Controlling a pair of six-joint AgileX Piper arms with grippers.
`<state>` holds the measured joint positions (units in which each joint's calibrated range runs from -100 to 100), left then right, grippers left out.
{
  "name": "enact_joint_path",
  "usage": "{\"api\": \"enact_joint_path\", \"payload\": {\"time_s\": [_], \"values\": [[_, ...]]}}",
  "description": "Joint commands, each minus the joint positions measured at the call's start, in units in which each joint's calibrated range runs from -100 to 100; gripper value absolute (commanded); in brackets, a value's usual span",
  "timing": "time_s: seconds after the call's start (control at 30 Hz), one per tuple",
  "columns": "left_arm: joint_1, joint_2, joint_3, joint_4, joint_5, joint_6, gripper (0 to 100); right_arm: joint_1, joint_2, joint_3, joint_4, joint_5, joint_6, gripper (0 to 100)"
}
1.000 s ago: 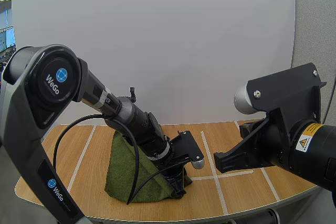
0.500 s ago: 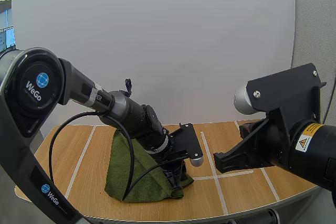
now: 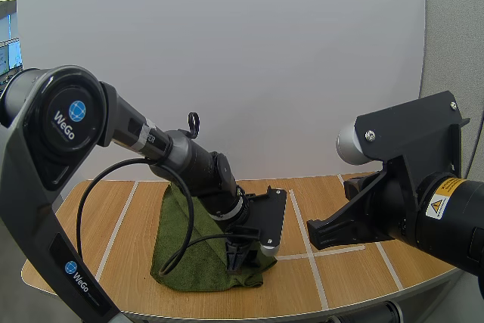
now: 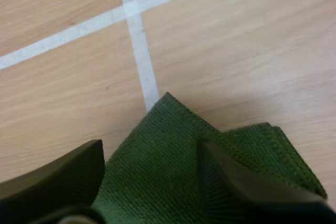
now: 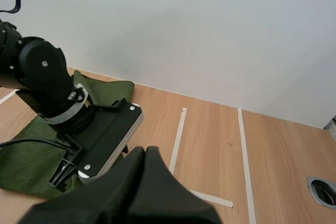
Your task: Fold the towel
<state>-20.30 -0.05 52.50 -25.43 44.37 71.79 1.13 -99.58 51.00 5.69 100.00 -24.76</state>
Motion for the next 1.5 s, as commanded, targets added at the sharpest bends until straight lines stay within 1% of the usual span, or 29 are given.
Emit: {"api": "enact_joint_path", "payload": {"time_s": [0.0,0.23,0.5,0.63,0.77,0.8,0.83,0.9,0.93,0.97,1.0,1.03,1.17,1.33,1.47], "values": [[-0.08,2.7,-5.6,-6.1,7.2,0.8,85,-0.5,-0.4,-0.8,1.4,0.0,-0.1,0],[-0.08,7.6,-6.0,-6.2,7.2,0.8,85,-0.6,-0.4,-0.8,1.4,0.0,-0.1,0],[-0.08,8.4,-6.0,-6.9,7.8,0.6,85,-0.6,-0.4,-0.8,1.4,0.0,-0.1,0],[-0.08,8.4,-6.0,-6.9,10.9,0.5,80,-0.6,-0.4,-0.8,1.4,0.0,-0.1,0],[-0.08,8.4,-6.0,-6.9,11.4,0.1,74,-0.5,-0.4,-0.8,1.2,0.0,-0.1,0],[-0.08,8.4,-6.0,-6.9,11.7,-0.1,70,-0.5,-0.4,-0.8,1.2,0.0,-0.1,0],[-0.08,8.4,-6.0,-6.9,12.2,-0.1,64,-0.5,-0.4,-0.8,1.1,0.0,-0.1,0],[-0.08,8.4,-6.0,-6.9,13.1,-0.4,44,-0.5,-0.4,-0.8,1.1,0.0,-0.1,0],[-0.08,8.4,-6.0,-6.9,13.4,-0.6,31,-0.5,-0.4,-0.8,1.1,0.0,-0.1,0],[-0.08,8.4,-6.0,-6.9,14.0,-0.7,15,-0.5,-0.4,-0.8,1.1,0.0,-0.1,0],[-0.08,8.3,-6.0,-6.9,14.6,-0.7,4,-0.5,-0.4,-0.8,1.1,0.0,-0.1,0],[-0.08,8.3,-6.0,-6.9,15.3,-0.7,0,-0.5,-0.4,-0.8,1.1,0.0,-0.1,0],[-0.08,8.0,-6.0,-6.9,16.1,-2.4,0,-0.5,-0.4,-0.8,1.1,0.0,-0.1,0],[-0.08,5.5,-6.0,-5.3,19.6,-4.6,0,-0.5,-0.4,-0.8,0.9,0.0,-0.1,0],[0.59,1.7,-6.0,-5.2,22.1,-5.3,0,-0.5,-0.4,-0.8,0.6,0.0,-0.1,0]]}}
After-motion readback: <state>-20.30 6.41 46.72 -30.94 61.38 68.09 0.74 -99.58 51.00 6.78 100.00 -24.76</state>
